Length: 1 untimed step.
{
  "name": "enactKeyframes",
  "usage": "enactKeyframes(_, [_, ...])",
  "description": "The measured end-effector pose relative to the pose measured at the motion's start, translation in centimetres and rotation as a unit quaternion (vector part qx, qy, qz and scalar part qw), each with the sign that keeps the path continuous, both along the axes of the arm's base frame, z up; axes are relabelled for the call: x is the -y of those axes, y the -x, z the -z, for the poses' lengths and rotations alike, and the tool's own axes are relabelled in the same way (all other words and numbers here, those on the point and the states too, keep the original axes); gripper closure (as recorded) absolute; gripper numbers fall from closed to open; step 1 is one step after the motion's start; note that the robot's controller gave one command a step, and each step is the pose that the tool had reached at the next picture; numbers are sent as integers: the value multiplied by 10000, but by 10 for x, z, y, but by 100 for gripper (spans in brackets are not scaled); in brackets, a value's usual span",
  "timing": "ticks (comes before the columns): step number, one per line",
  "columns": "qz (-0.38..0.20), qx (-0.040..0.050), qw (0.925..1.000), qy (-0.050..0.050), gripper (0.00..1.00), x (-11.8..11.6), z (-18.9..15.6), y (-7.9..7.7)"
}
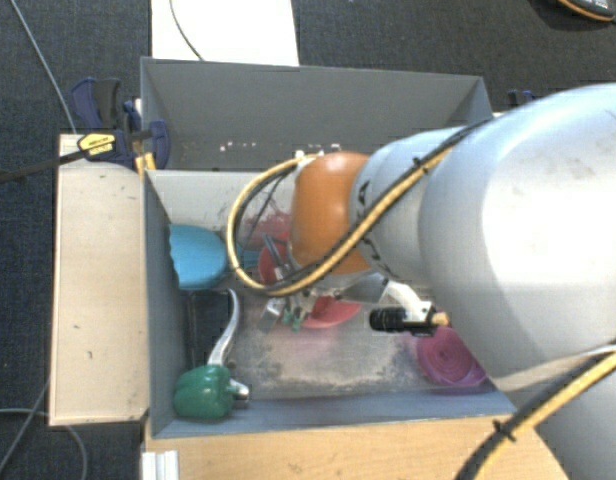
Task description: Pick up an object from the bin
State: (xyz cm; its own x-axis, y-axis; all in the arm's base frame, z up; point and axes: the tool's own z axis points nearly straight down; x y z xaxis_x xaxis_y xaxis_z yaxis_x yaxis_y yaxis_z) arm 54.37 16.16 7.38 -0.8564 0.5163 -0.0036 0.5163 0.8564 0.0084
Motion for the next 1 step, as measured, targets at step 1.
enactKeyframes(1, [-2, 7, 10000, 9, 100, 1, -13, 0])
